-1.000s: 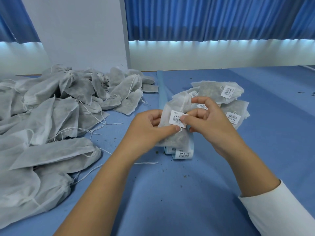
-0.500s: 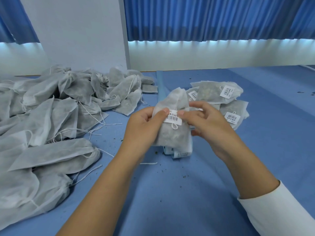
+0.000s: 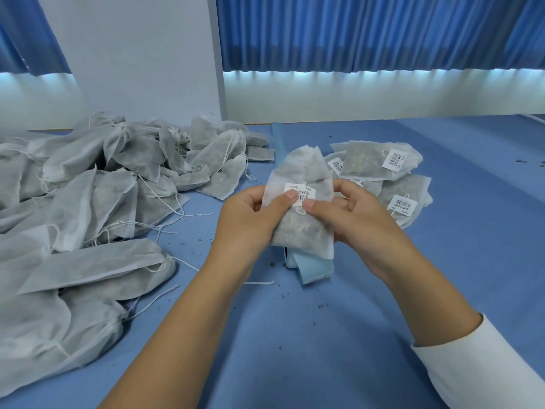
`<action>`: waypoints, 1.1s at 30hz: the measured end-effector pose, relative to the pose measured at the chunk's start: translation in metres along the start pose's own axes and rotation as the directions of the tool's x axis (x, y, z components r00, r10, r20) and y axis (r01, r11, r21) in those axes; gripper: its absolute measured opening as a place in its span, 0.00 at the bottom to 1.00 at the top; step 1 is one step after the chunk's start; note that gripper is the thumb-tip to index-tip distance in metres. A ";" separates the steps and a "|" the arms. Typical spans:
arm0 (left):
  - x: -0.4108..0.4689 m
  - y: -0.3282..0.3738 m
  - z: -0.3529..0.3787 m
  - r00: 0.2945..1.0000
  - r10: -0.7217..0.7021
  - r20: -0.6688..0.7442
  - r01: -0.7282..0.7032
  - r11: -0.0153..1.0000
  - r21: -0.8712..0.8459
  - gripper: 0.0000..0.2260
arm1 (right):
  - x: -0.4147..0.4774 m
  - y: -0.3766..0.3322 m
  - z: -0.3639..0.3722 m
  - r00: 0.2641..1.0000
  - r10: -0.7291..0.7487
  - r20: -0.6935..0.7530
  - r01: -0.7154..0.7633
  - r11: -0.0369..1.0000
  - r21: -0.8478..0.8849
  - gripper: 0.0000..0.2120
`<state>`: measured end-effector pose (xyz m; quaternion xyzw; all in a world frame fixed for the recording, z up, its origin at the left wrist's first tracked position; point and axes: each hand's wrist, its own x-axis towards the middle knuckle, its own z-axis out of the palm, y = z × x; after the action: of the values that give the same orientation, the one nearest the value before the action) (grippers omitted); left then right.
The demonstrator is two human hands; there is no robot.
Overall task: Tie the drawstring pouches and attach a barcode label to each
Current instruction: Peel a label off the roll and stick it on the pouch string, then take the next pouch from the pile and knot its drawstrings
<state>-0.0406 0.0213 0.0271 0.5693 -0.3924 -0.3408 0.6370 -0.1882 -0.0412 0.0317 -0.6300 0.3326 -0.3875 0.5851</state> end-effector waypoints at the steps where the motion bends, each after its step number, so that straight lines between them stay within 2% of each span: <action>1: 0.000 0.000 0.001 1.000 0.014 -0.010 -0.014 1.000 0.003 0.03 | -0.001 0.000 0.001 1.000 -0.012 -0.004 0.012 1.000 -0.006 0.14; 5: 0.000 -0.003 0.003 0.998 0.043 -0.040 -0.042 0.999 0.015 0.02 | 0.000 0.001 0.002 0.999 -0.001 -0.037 0.002 0.999 0.037 0.17; 9: 0.006 -0.007 0.001 0.991 0.011 -0.136 -0.017 0.999 -0.049 0.04 | -0.001 0.000 0.002 0.994 -0.083 -0.074 0.076 0.992 -0.097 0.20; 13: 0.011 -0.012 -0.002 0.984 -0.014 -0.177 0.001 0.997 -0.076 0.08 | -0.003 -0.001 0.001 0.984 -0.179 0.016 0.179 0.975 -0.131 0.15; 16: 0.020 -0.017 -0.007 0.978 0.012 -0.206 -0.002 0.999 0.047 0.17 | 0.000 0.000 -0.001 0.982 -0.184 0.035 0.187 0.972 -0.145 0.06; 18: 0.027 -0.018 -0.017 0.978 0.023 -0.206 0.011 0.987 0.160 0.21 | 0.002 0.000 -0.005 0.983 -0.182 -0.021 0.178 0.977 -0.115 0.08; 19: 0.031 -0.020 -0.025 0.979 0.031 -0.203 0.015 0.975 0.223 0.19 | 0.004 0.000 -0.008 0.981 -0.177 -0.078 0.172 0.983 -0.066 0.10; 21: 0.037 -0.024 -0.041 0.972 0.068 -0.224 0.041 0.891 0.451 0.13 | 0.009 -0.001 -0.016 0.970 -0.147 -0.195 0.171 0.979 0.114 0.12; 23: 0.042 -0.029 -0.053 0.968 0.120 -0.220 0.057 0.751 0.658 0.14 | 0.013 0.000 -0.023 0.972 -0.098 -0.215 0.167 0.928 0.334 0.16; 25: 0.045 -0.033 -0.059 0.966 0.155 -0.205 0.060 0.640 0.766 0.15 | 0.016 0.002 -0.025 0.978 -0.057 -0.201 0.139 0.896 0.421 0.21; 30: 0.051 -0.042 -0.060 0.982 0.112 -0.151 0.074 0.509 0.858 0.15 | 0.016 0.013 -0.014 0.994 0.031 -0.108 -0.002 0.966 0.260 0.15; 33: 0.054 -0.048 -0.060 0.994 0.058 -0.097 0.064 0.422 0.905 0.17 | 0.017 0.017 -0.010 0.995 0.039 -0.097 -0.020 0.981 0.194 0.14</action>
<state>0.0379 -0.0047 -0.0169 0.8414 -0.4763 -0.0443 0.2514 -0.1884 -0.0629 0.0167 -0.5453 0.3318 -0.4403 0.6314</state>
